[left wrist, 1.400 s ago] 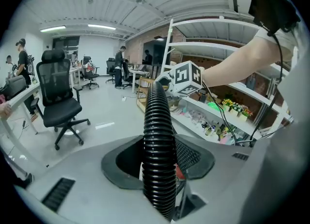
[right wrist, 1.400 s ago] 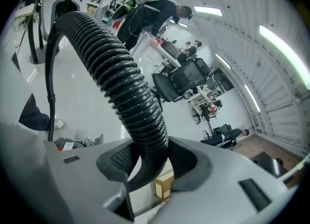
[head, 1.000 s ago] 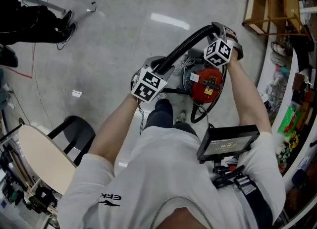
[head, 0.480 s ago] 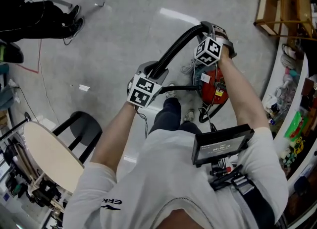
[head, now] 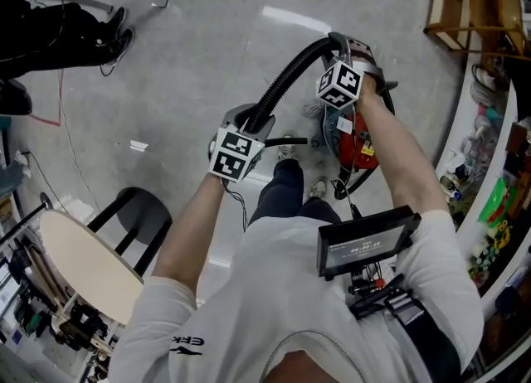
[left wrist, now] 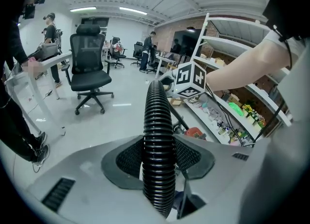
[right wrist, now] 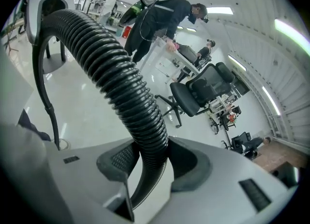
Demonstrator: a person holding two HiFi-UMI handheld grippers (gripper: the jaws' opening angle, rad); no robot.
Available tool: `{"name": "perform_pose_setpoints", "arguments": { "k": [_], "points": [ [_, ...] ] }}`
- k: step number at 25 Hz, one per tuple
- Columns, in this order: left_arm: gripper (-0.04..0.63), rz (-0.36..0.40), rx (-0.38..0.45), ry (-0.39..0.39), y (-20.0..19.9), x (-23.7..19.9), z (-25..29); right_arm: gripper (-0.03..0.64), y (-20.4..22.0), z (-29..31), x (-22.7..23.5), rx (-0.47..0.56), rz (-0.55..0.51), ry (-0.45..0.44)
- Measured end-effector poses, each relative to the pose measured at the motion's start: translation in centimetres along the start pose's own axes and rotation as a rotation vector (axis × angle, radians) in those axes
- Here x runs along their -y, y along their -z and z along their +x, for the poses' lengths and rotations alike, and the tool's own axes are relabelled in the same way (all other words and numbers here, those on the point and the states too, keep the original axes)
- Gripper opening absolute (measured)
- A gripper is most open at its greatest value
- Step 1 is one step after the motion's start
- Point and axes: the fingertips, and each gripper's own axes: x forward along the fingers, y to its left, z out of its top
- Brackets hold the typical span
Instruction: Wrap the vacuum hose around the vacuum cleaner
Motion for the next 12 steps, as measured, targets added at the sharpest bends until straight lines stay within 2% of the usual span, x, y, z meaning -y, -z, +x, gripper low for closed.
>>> {"name": "perform_pose_setpoints", "arguments": {
  "k": [6, 12],
  "points": [
    [0.175, 0.084, 0.044, 0.047, -4.0, 0.8, 1.5, 0.184, 2.6, -1.7, 4.5, -0.052, -0.009, 0.071],
    [0.175, 0.121, 0.091, 0.083, -8.0, 2.0, 3.3, 0.183, 4.6, -2.8, 9.5, -0.089, -0.055, 0.13]
  ]
}}
